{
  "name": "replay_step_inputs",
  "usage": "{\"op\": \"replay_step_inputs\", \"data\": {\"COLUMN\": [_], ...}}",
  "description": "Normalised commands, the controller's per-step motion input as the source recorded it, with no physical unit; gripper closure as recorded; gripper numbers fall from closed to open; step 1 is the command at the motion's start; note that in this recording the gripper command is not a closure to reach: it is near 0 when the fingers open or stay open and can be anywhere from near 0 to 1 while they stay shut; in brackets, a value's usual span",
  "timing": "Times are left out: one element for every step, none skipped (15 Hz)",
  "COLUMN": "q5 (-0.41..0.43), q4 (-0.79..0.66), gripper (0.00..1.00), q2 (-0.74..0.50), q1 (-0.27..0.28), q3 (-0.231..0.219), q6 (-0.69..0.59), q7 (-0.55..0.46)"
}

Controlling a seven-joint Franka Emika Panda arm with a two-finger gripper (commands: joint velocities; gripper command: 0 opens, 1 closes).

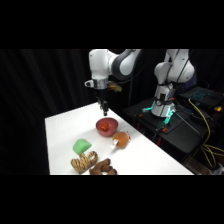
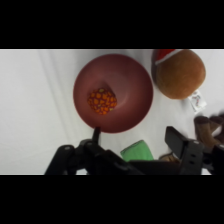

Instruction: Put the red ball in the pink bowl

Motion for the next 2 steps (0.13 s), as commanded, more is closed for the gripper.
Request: {"op": "replay_step_inputs", "data": {"q5": [-0.134, -0.117], "q4": [0.32, 0.30], "gripper": [0.00, 0.00], "q2": [-0.40, -0.37], "q1": [0.057, 0.047], "q3": [0.049, 0.048], "q6": [-0.76, -0.68], "q7": [0.06, 0.00]}}
